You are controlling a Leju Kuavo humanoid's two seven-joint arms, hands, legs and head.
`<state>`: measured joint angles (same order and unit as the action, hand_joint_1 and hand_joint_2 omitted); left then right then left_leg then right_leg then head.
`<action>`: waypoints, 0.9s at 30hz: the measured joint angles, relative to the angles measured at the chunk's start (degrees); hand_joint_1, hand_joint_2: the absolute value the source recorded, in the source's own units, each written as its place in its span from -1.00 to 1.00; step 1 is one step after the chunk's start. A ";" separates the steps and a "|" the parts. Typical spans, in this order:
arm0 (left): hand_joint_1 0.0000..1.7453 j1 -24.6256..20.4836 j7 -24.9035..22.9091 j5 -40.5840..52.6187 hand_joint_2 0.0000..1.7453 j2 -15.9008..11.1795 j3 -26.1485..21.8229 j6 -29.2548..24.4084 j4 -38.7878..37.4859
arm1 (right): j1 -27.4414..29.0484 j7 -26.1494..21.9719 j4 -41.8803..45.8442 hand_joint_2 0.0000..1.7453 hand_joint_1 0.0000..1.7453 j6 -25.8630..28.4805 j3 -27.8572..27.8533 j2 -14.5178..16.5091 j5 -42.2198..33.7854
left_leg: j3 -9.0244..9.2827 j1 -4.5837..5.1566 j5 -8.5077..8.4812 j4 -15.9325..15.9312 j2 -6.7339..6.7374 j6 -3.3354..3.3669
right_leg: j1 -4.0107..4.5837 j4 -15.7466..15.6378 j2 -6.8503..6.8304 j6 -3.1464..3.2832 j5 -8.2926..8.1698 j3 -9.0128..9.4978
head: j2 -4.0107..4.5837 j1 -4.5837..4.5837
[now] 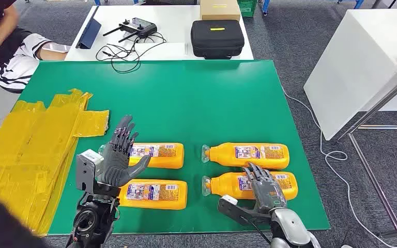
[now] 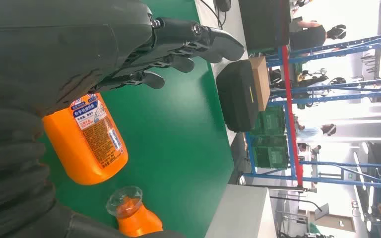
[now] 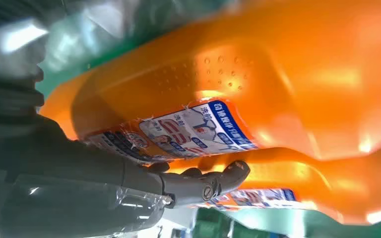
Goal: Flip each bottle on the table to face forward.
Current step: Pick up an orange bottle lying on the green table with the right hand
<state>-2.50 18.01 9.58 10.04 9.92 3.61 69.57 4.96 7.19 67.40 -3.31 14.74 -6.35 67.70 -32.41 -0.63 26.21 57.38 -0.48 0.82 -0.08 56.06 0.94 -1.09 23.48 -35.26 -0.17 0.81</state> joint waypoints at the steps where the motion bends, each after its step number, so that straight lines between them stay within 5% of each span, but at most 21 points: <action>1: -1.00 0.00 -0.03 0.02 1.00 0.03 -0.03 -0.03 -0.01 | -0.26 0.15 -0.42 1.00 -1.00 0.12 -0.10 0.13 0.27 | 0.01 0.00 0.00 0.00 0.00 0.00 | 0.00 0.00 0.00 0.00 0.00 0.00 | 0.00 0.00; 4: -1.00 0.00 -0.09 0.17 1.00 0.19 -0.13 -0.12 -0.14 | -1.43 0.76 -2.55 1.00 -0.75 0.39 -0.64 0.86 1.38 | 0.05 0.00 0.00 0.00 0.01 0.00 | 0.00 0.00 0.00 0.00 0.00 0.02 | 0.00 0.01; 8: -1.00 -0.09 0.07 0.58 1.00 0.44 -0.19 -0.25 -0.97 | -2.97 0.84 -5.61 1.00 0.94 0.18 -1.46 1.93 2.19 | 0.16 0.00 0.00 0.00 0.03 0.00 | 0.01 -0.01 0.01 0.00 0.00 0.11 | 0.00 0.01; 27: -1.00 -2.03 0.24 1.12 1.00 1.10 -0.55 -0.51 -4.02 | -6.66 -3.18 -11.03 1.00 1.00 -0.76 -3.38 3.28 1.97 | 0.73 0.01 0.04 0.00 0.08 0.01 | 0.02 -0.07 0.02 -0.01 0.01 0.67 | 0.00 0.00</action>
<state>-4.53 18.25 10.70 11.15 9.37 3.10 65.55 -1.70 4.02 56.37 -4.07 11.36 -3.07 69.67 -31.68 -0.62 26.26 57.38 -0.40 0.84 -0.06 56.00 0.96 -1.09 23.49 -34.59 -0.17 0.81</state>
